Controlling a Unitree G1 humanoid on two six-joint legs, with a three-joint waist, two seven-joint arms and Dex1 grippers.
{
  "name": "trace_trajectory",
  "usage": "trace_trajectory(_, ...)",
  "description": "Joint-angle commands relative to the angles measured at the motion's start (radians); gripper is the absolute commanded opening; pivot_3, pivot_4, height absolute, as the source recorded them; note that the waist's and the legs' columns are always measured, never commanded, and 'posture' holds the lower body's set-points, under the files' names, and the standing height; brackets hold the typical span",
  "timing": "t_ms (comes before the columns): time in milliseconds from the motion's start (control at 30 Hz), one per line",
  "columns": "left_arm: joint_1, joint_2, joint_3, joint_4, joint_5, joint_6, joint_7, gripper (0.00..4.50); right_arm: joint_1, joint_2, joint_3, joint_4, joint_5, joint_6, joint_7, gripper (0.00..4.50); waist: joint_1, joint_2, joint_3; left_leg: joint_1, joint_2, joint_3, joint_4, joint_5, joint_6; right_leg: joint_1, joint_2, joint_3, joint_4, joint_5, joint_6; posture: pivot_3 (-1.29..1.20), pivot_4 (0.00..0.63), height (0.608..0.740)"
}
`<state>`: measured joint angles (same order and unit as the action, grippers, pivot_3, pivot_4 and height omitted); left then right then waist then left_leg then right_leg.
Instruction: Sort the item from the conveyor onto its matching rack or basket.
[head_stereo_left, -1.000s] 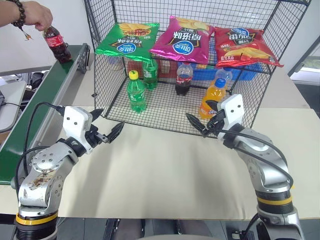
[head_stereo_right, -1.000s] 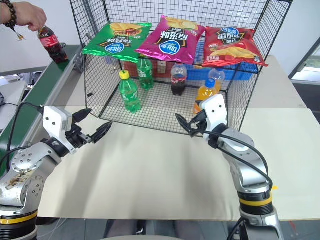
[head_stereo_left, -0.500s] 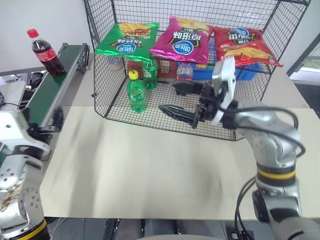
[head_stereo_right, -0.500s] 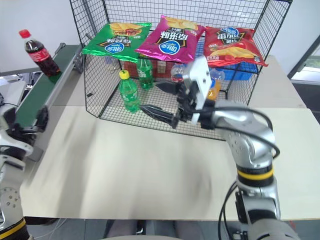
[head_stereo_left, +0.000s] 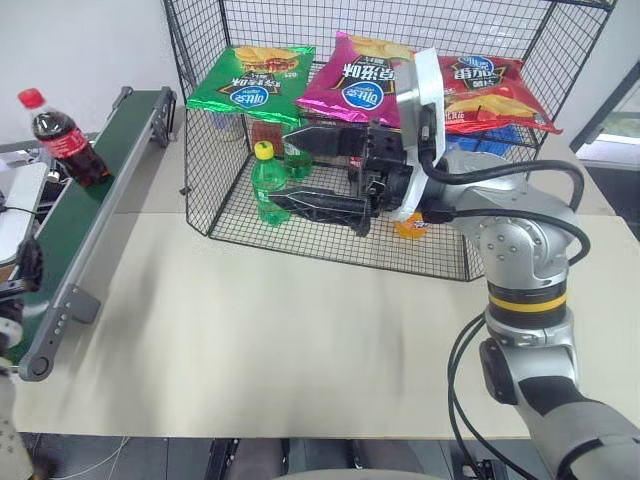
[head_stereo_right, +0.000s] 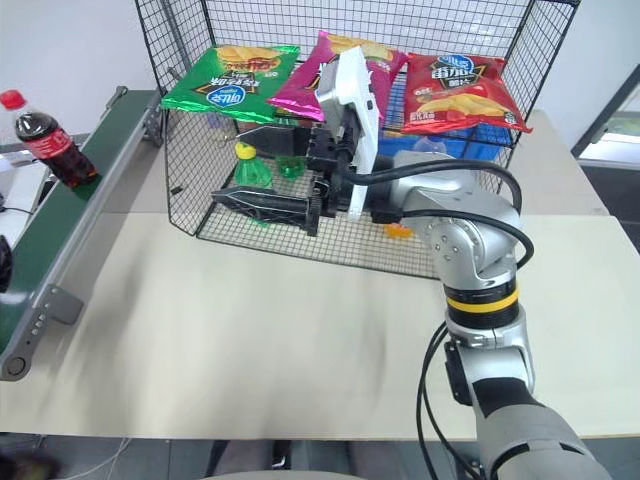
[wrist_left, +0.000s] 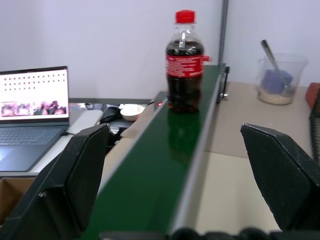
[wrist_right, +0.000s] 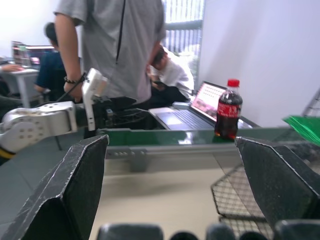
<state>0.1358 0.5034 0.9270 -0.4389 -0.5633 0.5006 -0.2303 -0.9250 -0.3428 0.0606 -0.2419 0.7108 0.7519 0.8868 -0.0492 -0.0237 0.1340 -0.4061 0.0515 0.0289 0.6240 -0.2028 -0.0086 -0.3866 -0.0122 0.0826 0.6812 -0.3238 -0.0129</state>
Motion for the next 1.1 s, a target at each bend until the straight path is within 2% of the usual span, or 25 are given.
trace_trajectory(33, 0.023, 0.033, 0.055, 0.019, -0.031, -0.029, -0.035, 4.45, -0.027, 0.004, -0.002, -0.009, 0.028, -0.011, 0.031, 4.50, 0.002, 0.000, 0.000, 0.000, 0.000, 0.000, 0.000, 0.000, 0.000, 0.000, 0.000, -0.001, 0.000, 0.000, 0.000, 0.00, 0.150, 0.740)
trace_trajectory(200, 0.052, 0.028, 0.050, 0.066, -0.043, -0.044, -0.074, 4.45, -0.019, 0.010, -0.005, -0.023, 0.045, 0.008, 0.019, 4.50, 0.004, 0.000, 0.000, 0.000, -0.001, -0.001, 0.000, 0.000, 0.000, 0.000, -0.003, -0.002, 0.000, 0.000, 0.000, 0.00, 0.150, 0.740)
trace_trajectory(500, 0.009, 0.074, 0.018, 0.199, -0.009, -0.109, -0.110, 4.45, -0.025, 0.017, -0.008, -0.030, 0.040, 0.004, -0.016, 4.50, 0.002, 0.000, 0.000, 0.000, -0.001, -0.001, -0.001, 0.000, 0.000, 0.000, -0.008, -0.013, 0.000, 0.000, 0.000, 0.00, 0.150, 0.740)
trace_trajectory(733, -0.031, 0.100, -0.024, 0.264, 0.018, -0.144, -0.119, 4.45, -0.026, 0.006, -0.009, -0.040, 0.039, 0.003, -0.026, 4.50, 0.004, 0.000, 0.000, 0.000, -0.002, -0.001, -0.001, 0.000, 0.000, 0.000, -0.012, -0.014, 0.000, 0.000, 0.000, 0.00, 0.150, 0.740)
trace_trajectory(1100, -0.029, 0.123, -0.011, 0.321, 0.020, -0.167, -0.124, 4.45, -0.019, 0.004, -0.013, -0.057, 0.048, 0.011, -0.044, 4.50, 0.002, 0.000, 0.000, 0.000, -0.002, -0.001, -0.002, 0.000, 0.000, 0.000, -0.012, -0.014, -0.001, 0.000, -0.001, 0.00, 0.150, 0.740)
